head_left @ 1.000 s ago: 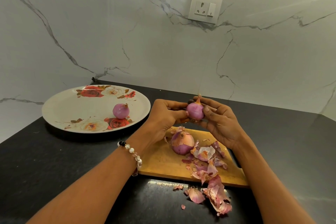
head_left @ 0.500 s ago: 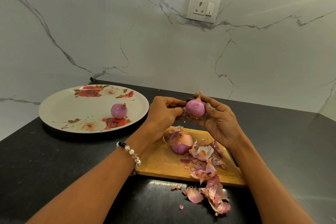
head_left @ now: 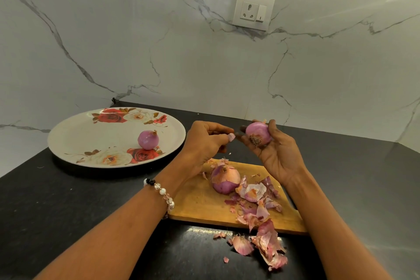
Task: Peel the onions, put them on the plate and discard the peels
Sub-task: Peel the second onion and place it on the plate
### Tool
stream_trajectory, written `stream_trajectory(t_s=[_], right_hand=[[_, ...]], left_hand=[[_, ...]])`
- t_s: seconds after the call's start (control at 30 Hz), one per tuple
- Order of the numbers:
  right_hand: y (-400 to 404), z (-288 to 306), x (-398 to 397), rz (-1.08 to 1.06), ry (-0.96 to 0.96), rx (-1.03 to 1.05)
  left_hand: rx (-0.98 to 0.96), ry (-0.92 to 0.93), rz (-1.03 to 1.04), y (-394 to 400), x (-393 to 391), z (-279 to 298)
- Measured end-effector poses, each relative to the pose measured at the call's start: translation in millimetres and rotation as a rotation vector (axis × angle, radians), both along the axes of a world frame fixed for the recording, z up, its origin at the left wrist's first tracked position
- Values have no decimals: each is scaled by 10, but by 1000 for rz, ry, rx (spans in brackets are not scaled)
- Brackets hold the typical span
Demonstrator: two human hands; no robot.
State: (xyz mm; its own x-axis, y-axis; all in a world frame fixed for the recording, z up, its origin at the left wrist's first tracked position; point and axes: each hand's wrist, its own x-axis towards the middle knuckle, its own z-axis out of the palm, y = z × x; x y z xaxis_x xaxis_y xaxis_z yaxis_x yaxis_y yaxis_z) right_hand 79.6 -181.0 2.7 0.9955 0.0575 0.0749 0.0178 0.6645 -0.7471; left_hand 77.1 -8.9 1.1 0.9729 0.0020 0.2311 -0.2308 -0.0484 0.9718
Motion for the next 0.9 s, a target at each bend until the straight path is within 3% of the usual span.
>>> stream_trajectory(t_s=[0.2,0.37,0.6,0.9], right_hand=[[4,-20,-7,43,1,-125],[21,-6,-27,60,-45,-208],[90,-64,-31,118,-119,-321],[15,4,-65,45,-237,-509]], left_hand=[[300,-207,140,-20,4,-47],[387,-342,75,-52,-21,-43],[332,-412,48,-77,-65,-48],[-27,-140,-143,-35,-72,-17]])
